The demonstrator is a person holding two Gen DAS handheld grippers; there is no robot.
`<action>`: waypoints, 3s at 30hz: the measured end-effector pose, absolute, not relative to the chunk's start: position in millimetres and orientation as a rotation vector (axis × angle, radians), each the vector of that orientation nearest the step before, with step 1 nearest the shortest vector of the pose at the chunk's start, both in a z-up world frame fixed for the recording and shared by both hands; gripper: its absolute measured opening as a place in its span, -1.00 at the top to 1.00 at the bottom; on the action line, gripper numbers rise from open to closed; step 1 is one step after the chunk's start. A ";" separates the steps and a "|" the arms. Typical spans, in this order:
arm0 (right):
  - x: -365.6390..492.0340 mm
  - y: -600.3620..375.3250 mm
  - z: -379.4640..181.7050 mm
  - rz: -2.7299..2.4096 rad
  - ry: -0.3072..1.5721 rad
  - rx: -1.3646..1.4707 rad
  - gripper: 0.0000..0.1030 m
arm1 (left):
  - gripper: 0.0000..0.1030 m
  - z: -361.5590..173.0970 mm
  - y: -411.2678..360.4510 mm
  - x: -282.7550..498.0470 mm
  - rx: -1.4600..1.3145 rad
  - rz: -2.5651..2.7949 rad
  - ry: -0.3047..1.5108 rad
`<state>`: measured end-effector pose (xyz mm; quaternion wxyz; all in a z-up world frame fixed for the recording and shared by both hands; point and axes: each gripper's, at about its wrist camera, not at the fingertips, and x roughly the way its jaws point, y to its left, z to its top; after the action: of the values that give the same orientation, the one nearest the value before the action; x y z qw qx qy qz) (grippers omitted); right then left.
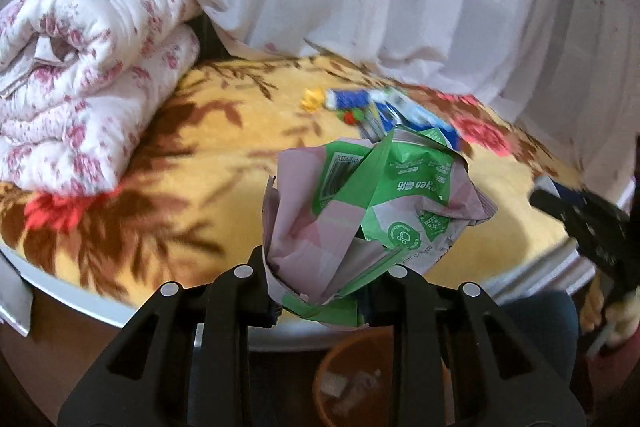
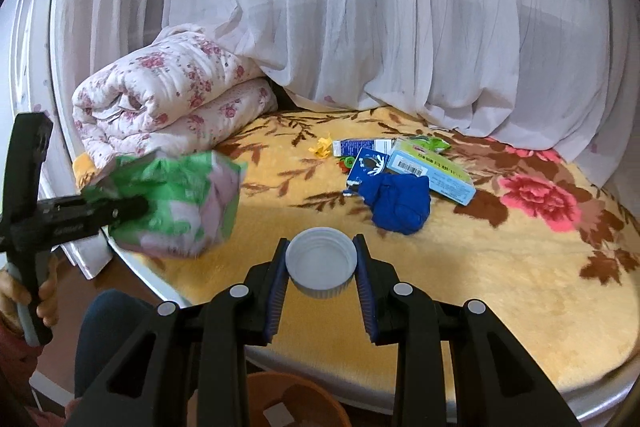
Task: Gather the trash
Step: 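Lower the wrapper and cap into the orange bin and open both tools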
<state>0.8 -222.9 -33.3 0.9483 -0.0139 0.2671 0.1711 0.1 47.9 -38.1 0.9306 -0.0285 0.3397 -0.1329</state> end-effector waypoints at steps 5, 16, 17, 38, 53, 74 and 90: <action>-23.2 -219.9 -39.6 0.342 0.560 -0.071 0.39 | 0.48 -54.5 31.8 -33.0 0.008 -0.326 0.744; -62.8 -210.1 -79.1 0.362 0.698 -0.122 0.39 | 0.48 -119.7 2.5 -68.5 0.146 -0.398 0.927; -64.7 -208.9 -83.4 0.365 0.712 -0.124 0.39 | 0.48 -126.5 -0.1 -68.8 0.158 -0.404 0.946; -42.0 -188.8 -197.5 0.374 1.125 -0.151 0.39 | 0.47 -246.2 -35.9 -45.1 0.309 -0.360 1.353; -21.5 -182.7 -228.4 0.387 1.212 -0.150 -0.19 | -0.42 -265.2 -38.2 -28.1 0.329 -0.340 1.465; -34.2 -191.7 -209.4 0.363 1.164 -0.161 -0.36 | -0.48 -249.7 -41.5 -32.0 0.330 -0.319 1.405; -45.4 -203.3 -106.8 0.405 0.888 -0.110 -0.55 | -0.75 -116.3 -9.1 -32.0 0.227 -0.294 1.042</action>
<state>-45.4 -203.3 -106.8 0.8817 -0.0529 0.4264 0.1947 -32.0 -9.1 -116.3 0.8509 0.1078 0.4948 -0.1394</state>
